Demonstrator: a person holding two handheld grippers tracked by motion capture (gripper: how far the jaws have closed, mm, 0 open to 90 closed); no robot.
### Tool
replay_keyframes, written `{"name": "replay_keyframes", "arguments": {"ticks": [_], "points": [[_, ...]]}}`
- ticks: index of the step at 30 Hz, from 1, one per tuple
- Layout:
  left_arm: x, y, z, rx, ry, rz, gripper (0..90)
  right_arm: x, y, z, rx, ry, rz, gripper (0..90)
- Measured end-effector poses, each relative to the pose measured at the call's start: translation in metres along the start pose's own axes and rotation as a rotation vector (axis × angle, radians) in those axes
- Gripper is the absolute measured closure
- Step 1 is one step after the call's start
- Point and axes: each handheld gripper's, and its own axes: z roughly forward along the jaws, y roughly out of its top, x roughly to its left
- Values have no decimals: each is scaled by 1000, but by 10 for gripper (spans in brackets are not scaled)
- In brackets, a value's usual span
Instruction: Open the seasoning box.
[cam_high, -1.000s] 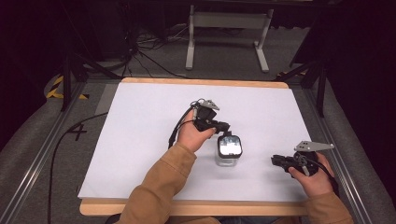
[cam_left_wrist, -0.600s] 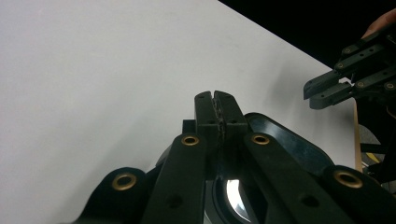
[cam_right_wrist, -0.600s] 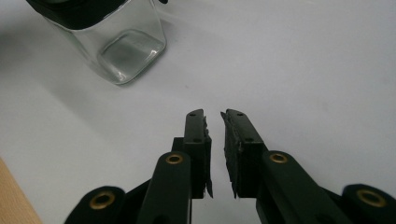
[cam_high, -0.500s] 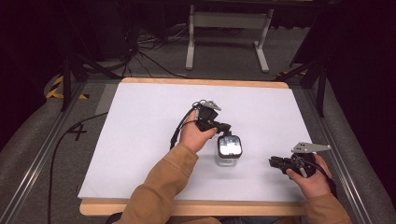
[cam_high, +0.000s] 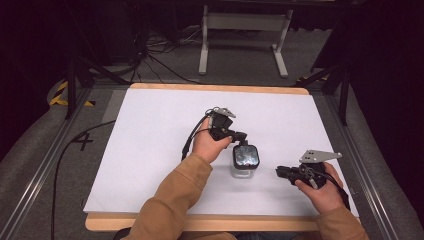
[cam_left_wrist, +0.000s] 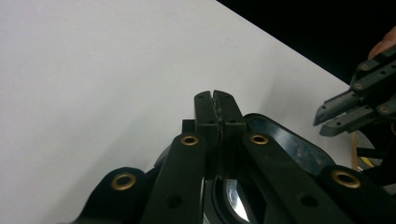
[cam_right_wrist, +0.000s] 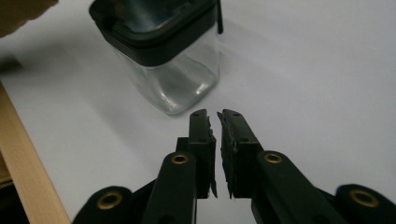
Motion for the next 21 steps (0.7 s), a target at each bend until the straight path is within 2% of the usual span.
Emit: {"name": "replay_keyframes", "arguments": {"ticks": [3,6,11,15,21], "points": [[0,0,0,2,5,0,899,7,7,5,-13,31,-14,854],[0,0,0,1,7,0,899,15,15,11,-25,50,-42,862],[-1,0,0,2,9,2,899,24,25,21,-37,79,-61,871],[-1,0,0,2,12,11,899,28,28,26,-46,85,-73,877],[1,-1,-1,2,1,5,892,30,30,26,-66,80,-80,891]]}}
